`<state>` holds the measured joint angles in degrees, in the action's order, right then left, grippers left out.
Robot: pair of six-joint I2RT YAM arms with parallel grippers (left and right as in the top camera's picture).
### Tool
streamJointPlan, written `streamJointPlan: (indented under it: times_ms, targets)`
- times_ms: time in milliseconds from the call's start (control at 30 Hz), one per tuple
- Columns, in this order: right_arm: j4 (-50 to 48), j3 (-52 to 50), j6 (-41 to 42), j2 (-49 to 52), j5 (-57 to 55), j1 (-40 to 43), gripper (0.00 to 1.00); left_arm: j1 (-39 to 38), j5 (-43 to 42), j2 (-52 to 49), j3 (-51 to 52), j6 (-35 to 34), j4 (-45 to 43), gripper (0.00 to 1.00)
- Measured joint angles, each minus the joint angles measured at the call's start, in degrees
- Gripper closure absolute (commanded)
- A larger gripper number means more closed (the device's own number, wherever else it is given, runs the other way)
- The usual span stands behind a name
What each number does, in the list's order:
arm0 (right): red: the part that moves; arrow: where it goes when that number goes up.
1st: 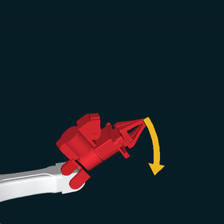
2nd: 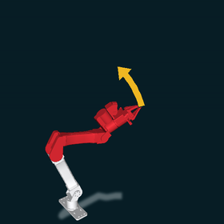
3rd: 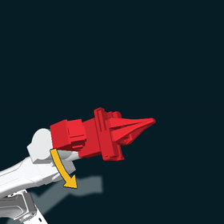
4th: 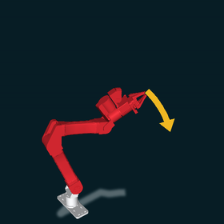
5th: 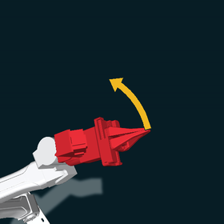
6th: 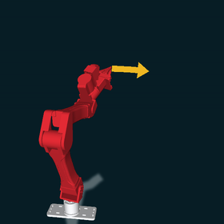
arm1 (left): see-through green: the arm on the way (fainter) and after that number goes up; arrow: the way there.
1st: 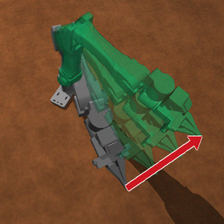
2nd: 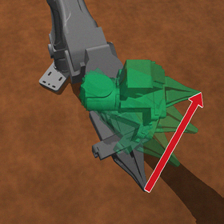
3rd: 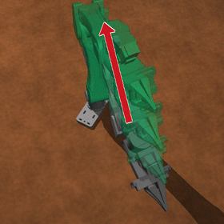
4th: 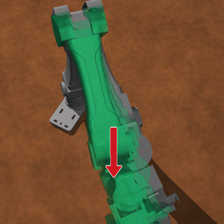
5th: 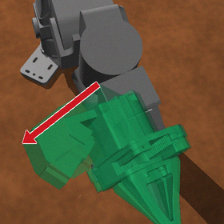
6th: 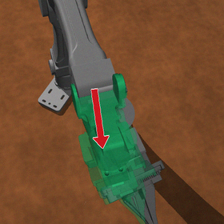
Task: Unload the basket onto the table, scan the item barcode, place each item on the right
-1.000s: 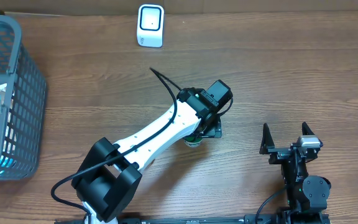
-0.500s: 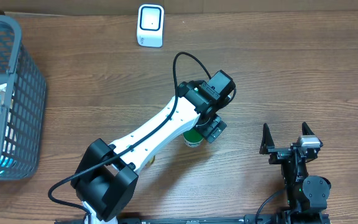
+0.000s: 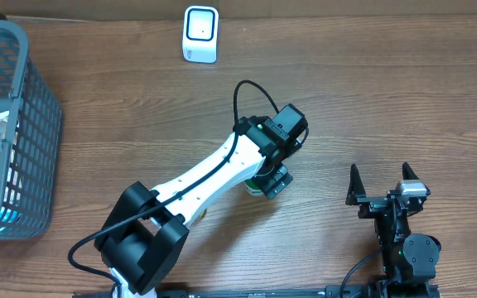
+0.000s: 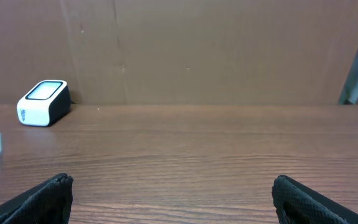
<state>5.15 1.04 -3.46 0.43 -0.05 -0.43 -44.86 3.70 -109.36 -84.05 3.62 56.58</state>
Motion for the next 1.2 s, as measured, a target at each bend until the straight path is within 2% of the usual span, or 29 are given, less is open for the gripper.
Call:
streamJointPlan:
  times_ms: [67,200,367,400,567,733,800,833,1033,1200]
  targets:
    - [0.0,0.0,0.0,0.0,0.0,0.0,0.0,0.0,0.0,0.0,1.4,0.0,-1.3,0.07]
    - [0.0,0.0,0.0,0.0,0.0,0.0,0.0,0.0,0.0,0.0,4.4,0.3,-3.4,0.26]
    - [0.0,0.0,0.0,0.0,0.0,0.0,0.0,0.0,0.0,0.0,4.9,0.6,-4.7,0.3]
    - [0.0,0.0,0.0,0.0,0.0,0.0,0.0,0.0,0.0,0.0,4.9,0.6,-4.7,0.33]
    - [0.0,0.0,0.0,0.0,0.0,0.0,0.0,0.0,0.1,0.0,4.8,-4.8,-4.3,0.4]
    - [0.0,0.0,0.0,0.0,0.0,0.0,0.0,0.1,-0.7,0.0,4.6,-15.3,-3.5,0.25]
    - [0.0,0.0,0.0,0.0,0.0,0.0,0.0,0.1,-2.1,0.0,4.6,-19.3,-2.5,0.11]
    - [0.0,0.0,0.0,0.0,0.0,0.0,0.0,0.1,-3.1,0.0,4.6,-21.1,-2.2,0.0]
    - [0.0,0.0,0.0,0.0,0.0,0.0,0.0,0.1,-6.6,0.0,4.0,-27.7,-0.9,0.0]
    - [0.0,0.0,0.0,0.0,0.0,0.0,0.0,1.8,-3.9,0.0,-5.4,-29.0,6.7,0.0]
